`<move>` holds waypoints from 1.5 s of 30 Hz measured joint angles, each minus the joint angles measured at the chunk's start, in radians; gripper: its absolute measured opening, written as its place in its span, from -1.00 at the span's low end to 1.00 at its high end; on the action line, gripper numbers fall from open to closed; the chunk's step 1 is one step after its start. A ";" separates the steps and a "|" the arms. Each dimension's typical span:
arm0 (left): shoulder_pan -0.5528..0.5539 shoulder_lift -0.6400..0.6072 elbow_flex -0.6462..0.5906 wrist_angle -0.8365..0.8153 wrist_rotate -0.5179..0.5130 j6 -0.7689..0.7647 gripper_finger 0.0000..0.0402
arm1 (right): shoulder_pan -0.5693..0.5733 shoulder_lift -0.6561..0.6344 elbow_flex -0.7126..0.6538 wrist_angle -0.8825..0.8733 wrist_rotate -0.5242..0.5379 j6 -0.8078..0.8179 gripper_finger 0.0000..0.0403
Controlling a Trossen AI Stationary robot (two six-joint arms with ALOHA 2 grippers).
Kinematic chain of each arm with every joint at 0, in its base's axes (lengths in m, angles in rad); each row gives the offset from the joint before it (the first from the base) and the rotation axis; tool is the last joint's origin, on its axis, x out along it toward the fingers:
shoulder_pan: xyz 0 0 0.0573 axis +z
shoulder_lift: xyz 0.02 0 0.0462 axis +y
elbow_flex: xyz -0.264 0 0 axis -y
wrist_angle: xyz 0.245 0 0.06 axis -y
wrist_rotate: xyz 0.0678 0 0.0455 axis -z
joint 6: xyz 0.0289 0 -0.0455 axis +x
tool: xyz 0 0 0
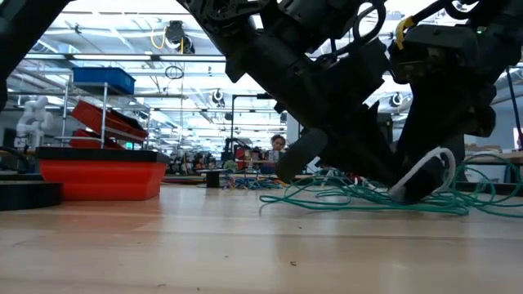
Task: Coil cords
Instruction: Coil the white wire onto the spool
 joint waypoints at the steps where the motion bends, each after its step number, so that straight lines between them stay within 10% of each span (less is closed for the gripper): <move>1: 0.000 0.000 0.000 0.001 -0.001 0.000 -0.65 | 0.000 0.000 0.000 0.000 0.000 -0.009 -0.50; 5: 0.001 0.000 0.000 -0.010 -0.008 0.000 -0.95 | 0.000 -0.013 0.009 -0.005 -0.001 -0.057 -0.50; 17: 0.012 -0.001 0.002 -0.102 -0.101 -0.018 -0.99 | 0.046 -0.131 0.095 -0.194 0.071 -0.137 -0.50; 38: 0.014 -0.001 0.001 -0.101 -0.098 -0.046 -1.00 | -0.055 0.098 0.032 -0.022 0.124 -0.135 -0.51; 45: 0.014 0.000 0.000 -0.102 -0.123 -0.055 -1.00 | -0.066 0.095 0.031 -0.005 0.160 -0.224 -0.93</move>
